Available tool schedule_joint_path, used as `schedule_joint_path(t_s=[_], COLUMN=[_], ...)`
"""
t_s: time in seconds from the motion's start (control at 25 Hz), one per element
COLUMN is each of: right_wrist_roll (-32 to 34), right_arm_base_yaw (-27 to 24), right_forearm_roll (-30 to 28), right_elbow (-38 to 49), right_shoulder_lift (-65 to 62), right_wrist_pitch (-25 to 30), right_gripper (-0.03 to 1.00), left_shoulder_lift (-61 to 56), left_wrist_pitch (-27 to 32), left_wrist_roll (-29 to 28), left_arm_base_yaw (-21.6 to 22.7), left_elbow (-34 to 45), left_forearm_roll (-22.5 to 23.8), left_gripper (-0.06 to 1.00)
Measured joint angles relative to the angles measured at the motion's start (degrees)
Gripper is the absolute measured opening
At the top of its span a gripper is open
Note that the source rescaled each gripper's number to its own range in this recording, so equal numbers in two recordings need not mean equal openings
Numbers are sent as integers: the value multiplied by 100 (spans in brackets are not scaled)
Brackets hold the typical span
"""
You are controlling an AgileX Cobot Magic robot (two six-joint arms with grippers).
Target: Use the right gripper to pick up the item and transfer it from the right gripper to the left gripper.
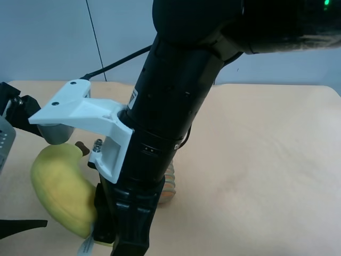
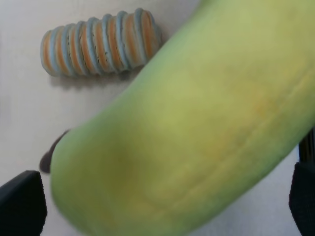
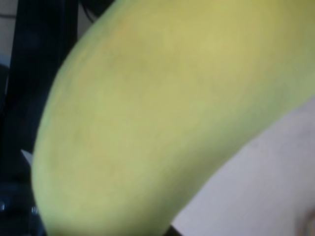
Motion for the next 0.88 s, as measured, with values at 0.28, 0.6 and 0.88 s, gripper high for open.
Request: schedule_joint_path(t_s=[0.28, 0.6, 0.88], right_wrist_roll=[-54, -105, -73], right_arm_base_yaw=[0, 18, 18], right_forearm_roll=[276, 300, 265], right_elbow=[0, 0, 0], right_shoulder_lift=[0, 0, 0], right_wrist_pitch=[-154, -407, -607], right_gripper=[0, 0, 0], left_shoulder_lift=[0, 0, 0], left_wrist_pitch=[-171, -286, -286], left_wrist_roll=[270, 389, 400], left_arm_base_yaw=[0, 0, 0], left_elbow=[0, 0, 0], left_forearm_roll=[0, -36, -5], left_gripper=[71, 21, 0])
